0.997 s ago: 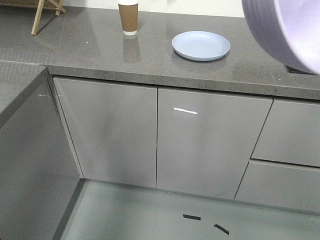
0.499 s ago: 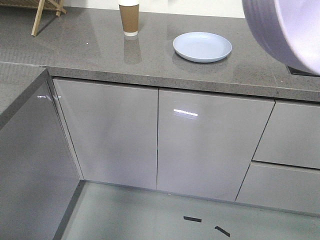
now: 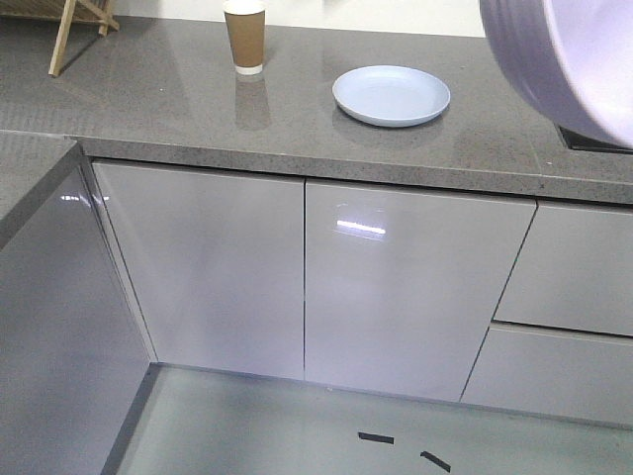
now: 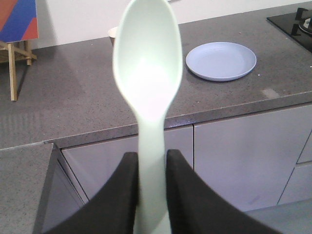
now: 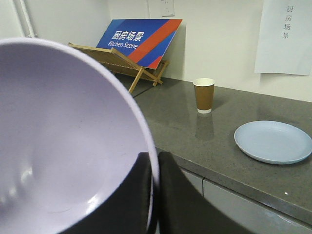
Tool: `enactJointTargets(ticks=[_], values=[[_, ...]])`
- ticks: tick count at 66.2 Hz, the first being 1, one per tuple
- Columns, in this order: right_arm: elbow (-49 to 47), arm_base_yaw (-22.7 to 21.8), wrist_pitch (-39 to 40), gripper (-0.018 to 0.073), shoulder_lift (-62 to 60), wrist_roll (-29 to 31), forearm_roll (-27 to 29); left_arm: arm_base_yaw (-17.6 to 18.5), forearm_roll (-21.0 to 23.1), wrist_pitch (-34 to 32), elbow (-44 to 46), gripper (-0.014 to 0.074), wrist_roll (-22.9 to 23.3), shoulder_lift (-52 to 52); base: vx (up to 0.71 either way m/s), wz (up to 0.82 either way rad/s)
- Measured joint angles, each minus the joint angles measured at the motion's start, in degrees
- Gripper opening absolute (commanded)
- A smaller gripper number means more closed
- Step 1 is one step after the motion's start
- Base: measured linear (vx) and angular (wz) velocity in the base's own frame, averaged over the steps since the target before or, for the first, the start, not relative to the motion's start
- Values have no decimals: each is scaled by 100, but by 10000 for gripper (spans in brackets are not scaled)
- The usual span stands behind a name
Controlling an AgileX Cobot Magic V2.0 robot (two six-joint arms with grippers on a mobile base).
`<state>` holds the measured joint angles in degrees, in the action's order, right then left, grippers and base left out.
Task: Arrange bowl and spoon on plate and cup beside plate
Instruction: 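Approach the blue plate while holding spoon and bowl aloft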
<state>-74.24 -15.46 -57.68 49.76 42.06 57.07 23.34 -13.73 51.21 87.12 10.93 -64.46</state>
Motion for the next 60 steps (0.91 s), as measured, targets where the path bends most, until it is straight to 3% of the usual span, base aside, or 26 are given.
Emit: enactJointTargets(ticks=[60], values=[[0,0,0,-5,0,0,0,0,0,0,0,-6,0,0,6,-2]])
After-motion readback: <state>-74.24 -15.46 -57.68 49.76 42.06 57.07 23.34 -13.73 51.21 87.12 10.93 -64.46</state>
